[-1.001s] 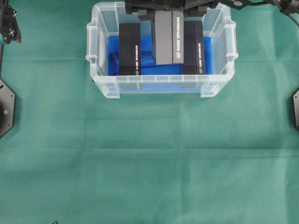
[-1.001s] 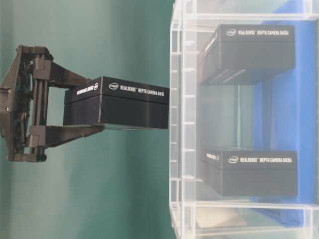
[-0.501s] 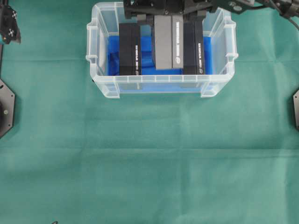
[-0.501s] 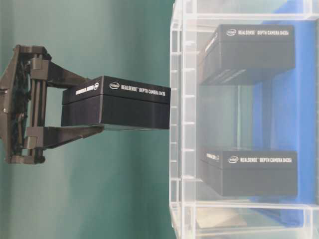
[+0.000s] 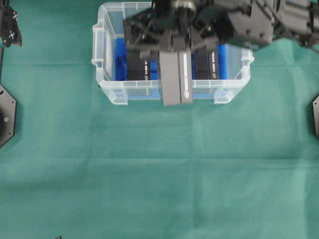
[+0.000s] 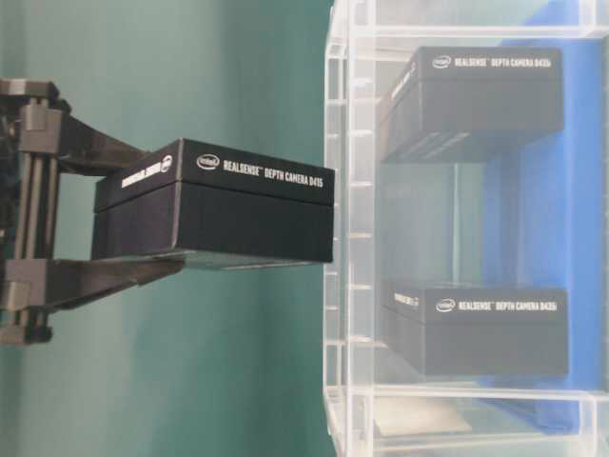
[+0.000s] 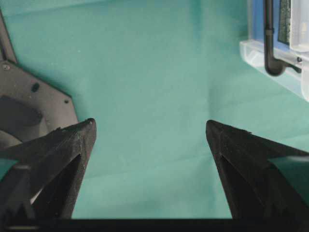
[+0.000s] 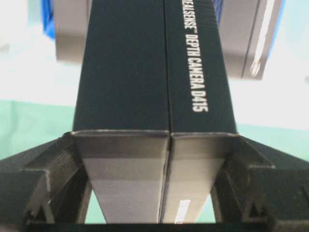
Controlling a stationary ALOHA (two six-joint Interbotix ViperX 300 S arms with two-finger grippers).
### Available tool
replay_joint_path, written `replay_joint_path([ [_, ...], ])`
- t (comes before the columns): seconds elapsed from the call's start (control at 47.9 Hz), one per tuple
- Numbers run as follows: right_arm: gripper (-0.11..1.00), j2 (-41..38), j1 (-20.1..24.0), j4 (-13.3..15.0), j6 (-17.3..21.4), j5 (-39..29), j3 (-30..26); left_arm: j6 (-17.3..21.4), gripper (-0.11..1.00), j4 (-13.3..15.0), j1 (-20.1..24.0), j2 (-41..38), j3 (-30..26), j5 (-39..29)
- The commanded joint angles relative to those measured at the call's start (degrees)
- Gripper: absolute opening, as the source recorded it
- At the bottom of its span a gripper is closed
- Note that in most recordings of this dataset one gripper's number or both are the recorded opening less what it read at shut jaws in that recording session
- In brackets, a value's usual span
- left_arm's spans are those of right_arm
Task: Take out the box from the case.
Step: 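Carry the box toward the front of the table with the right gripper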
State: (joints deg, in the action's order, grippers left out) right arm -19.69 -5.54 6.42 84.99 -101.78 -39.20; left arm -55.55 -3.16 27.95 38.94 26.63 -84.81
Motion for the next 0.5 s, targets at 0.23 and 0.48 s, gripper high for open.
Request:
replay_joint_path([
  [0.23,0.66,2.29,7.29,0.44,5.1,-2.29,-1.67,-0.18,0.96,-0.09,0.18,0.18,-0.53,0.09],
  [0.48,0.66,2.02,12.13,0.44,9.67,-2.2,-1.67,-0.18,0.96,-0.18,0.26,0.18,-0.53,0.09],
])
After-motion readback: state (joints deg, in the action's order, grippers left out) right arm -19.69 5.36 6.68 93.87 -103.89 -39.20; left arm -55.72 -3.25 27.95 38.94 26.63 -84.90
